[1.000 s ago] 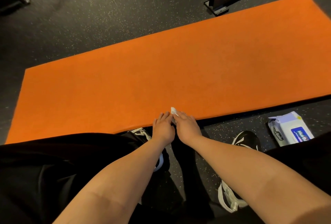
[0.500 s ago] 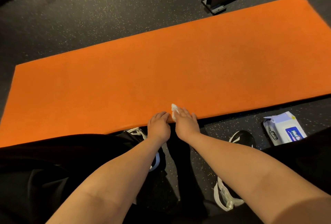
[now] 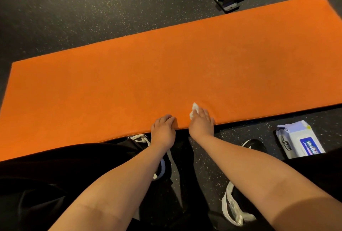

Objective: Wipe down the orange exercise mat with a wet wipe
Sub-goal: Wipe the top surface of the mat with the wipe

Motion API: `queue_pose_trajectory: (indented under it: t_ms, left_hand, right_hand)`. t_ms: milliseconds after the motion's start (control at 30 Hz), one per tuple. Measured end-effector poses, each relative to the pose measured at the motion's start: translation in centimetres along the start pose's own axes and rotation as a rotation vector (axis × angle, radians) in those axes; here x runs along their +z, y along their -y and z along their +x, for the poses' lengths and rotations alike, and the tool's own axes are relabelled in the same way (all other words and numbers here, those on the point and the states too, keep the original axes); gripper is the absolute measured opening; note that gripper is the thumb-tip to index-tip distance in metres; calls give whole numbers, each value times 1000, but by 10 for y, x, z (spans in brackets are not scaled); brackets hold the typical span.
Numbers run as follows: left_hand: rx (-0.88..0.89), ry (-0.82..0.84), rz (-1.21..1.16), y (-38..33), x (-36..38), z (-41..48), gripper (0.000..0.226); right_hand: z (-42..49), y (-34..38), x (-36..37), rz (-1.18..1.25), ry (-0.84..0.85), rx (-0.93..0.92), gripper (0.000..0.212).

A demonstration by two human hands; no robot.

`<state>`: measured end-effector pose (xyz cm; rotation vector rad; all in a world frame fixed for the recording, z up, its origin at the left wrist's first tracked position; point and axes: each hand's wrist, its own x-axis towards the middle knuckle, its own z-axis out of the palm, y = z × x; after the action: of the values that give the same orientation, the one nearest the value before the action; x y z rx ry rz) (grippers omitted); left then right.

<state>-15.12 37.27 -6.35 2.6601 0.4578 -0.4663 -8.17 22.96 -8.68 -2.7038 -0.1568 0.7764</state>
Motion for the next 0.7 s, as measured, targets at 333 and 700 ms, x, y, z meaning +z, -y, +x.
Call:
queue_pose_trajectory:
  t_ms: [333,700]
  left_hand:
    - [-132,56,-63,4,-4,13,55]
    - [-30,-61,-132,25,4,11,33]
  right_hand:
    - [19,22,6,-129,113,-331,56]
    - [0,44,23,49,130,-390,50]
